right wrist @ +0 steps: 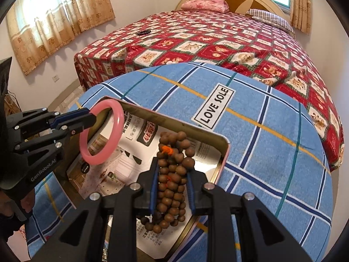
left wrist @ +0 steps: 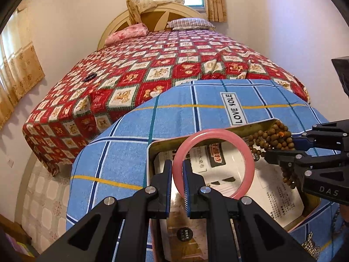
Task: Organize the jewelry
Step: 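Carry both into the pink tin and open both tools to release them, then move the left tool to the red-tied jade bangle while the right tool reaches the small bead bracelet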
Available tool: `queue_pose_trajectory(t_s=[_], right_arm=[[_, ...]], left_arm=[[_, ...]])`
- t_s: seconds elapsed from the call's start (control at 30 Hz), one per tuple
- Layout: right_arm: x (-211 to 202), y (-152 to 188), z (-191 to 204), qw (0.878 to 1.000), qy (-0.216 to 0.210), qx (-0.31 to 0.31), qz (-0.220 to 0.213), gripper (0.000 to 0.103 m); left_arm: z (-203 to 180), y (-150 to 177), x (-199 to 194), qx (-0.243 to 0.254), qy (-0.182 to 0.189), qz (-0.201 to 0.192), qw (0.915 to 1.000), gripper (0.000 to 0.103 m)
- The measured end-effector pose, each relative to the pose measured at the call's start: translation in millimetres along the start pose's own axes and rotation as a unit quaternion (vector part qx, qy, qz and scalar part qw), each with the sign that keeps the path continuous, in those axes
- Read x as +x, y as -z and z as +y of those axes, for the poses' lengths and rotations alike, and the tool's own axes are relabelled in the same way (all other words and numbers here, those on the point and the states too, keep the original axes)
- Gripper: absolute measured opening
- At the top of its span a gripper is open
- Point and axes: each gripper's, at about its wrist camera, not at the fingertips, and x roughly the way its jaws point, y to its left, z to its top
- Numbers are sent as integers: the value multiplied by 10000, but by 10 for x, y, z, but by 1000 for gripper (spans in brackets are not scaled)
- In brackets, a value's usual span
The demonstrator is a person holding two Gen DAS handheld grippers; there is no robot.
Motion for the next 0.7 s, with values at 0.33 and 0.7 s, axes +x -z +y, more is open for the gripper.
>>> queue_pose_trajectory(t_s=[0.33, 0.7], right_arm=[[-176, 33, -113, 9993, -137, 222, -278, 55], [-593, 257, -198, 9987, -20, 345, -386, 56]], left_arm=[[9, -10, -223, -100, -212, -439, 9988, 60], [121, 274, -475, -412, -258, -430, 9979, 60]])
